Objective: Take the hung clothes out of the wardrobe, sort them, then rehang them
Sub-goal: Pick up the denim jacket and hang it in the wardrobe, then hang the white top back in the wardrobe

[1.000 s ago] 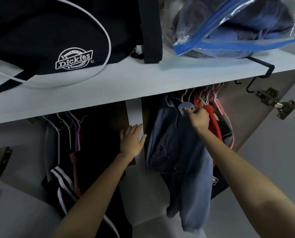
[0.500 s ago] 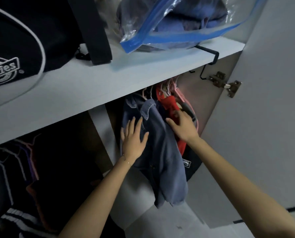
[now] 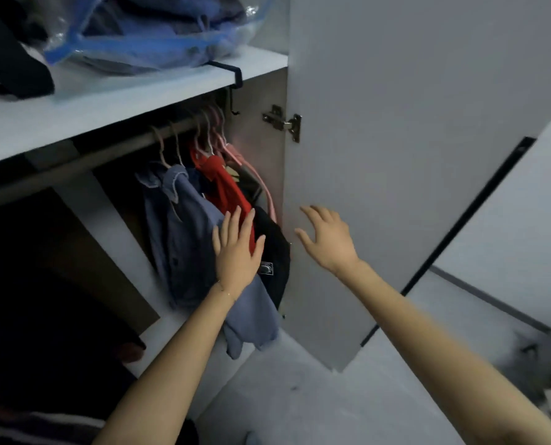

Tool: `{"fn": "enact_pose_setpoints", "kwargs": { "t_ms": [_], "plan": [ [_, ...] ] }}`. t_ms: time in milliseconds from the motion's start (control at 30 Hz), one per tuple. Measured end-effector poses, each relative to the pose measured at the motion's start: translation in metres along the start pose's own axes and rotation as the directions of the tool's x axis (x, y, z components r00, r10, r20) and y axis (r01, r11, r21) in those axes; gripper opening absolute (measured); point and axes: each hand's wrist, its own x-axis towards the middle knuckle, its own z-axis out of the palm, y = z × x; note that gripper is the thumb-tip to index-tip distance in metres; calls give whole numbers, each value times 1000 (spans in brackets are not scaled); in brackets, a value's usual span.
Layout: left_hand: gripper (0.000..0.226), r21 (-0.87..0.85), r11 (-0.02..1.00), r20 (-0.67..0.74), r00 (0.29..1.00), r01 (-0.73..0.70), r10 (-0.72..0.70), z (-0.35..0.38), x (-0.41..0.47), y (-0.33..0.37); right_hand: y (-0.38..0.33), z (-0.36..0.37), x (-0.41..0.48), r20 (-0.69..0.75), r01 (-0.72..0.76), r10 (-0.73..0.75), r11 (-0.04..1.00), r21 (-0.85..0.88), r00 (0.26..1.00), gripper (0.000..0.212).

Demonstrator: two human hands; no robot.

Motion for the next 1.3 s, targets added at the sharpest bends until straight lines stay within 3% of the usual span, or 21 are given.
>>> {"fn": "enact_pose_setpoints", "kwargs": {
  "t_ms": [167,400,667,1033,1300],
  "plan": [
    [64,-13,1000,99,995,-14,15,32,-47,86,63,-43,-83,-44,-55,51,994,-98,998,56],
    [63,-117,978,207,959,-172,194,80,-118,209,156,-96,-199,-70,-200,191,966,-161,979,55],
    [65,-253,900,329,843,-355,425,128,-169,334,257,-136,-303,-79,-459,453,860,-224,888,58],
    [58,-392,736,419,606,-552,677,226,-169,504,383,-194,-393,-202,-756,731,609,-239,652,61],
    [74,-517,564,393,407,-644,825,292,-160,633,474,-236,-430,-266,-897,862,379,-228,432,61]
  ]
}}
